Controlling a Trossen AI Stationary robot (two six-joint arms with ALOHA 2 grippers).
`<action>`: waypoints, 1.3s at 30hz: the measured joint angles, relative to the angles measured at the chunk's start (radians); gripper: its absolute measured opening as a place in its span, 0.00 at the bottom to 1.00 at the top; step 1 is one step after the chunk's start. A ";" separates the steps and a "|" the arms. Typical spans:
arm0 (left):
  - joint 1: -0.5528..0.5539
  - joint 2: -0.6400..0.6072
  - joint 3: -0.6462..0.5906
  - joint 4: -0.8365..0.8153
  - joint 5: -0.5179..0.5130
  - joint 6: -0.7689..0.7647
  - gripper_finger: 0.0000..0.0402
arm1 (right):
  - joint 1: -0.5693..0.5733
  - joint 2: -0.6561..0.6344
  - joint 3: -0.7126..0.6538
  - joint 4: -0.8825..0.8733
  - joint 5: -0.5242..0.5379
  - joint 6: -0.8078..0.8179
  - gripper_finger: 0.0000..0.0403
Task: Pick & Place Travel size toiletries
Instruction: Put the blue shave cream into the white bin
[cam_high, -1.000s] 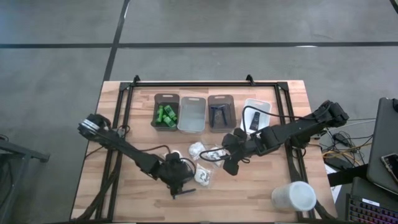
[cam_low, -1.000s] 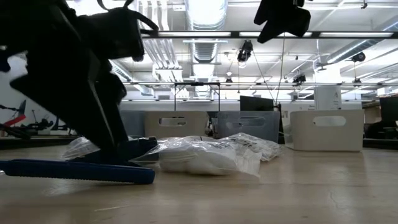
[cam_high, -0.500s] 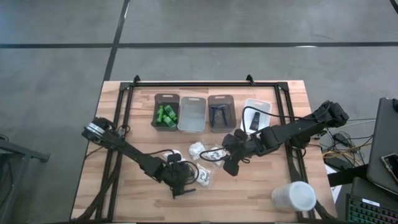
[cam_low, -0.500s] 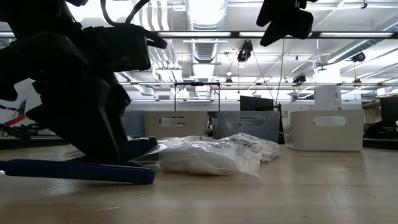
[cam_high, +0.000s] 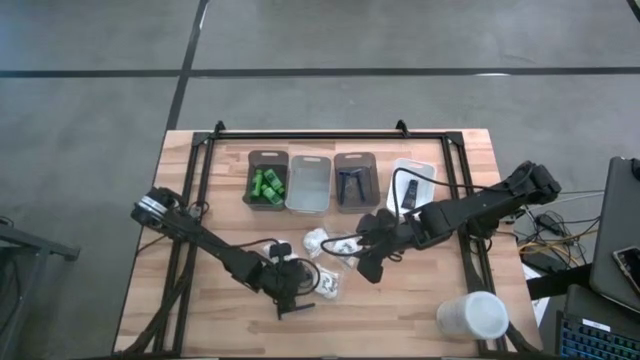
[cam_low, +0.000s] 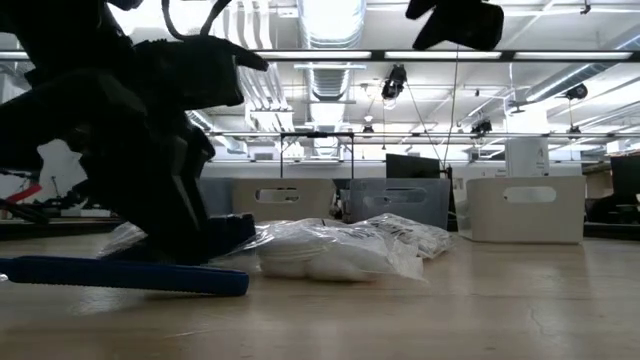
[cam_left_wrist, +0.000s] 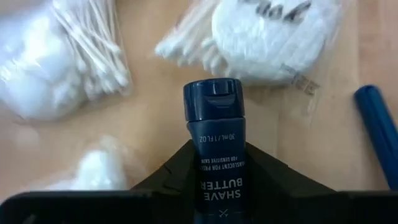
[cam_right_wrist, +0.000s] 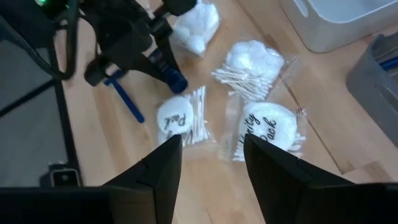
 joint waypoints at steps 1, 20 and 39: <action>0.004 -0.014 -0.002 -0.001 0.000 0.013 0.28 | 0.000 -0.002 0.004 0.001 0.001 0.005 0.40; 0.041 -0.230 0.001 -0.015 -0.123 0.055 0.28 | -0.015 -0.007 0.001 0.033 0.053 0.031 0.32; 0.105 -0.331 0.037 -0.009 -0.169 0.178 0.28 | -0.079 0.095 0.001 0.306 0.030 0.142 0.46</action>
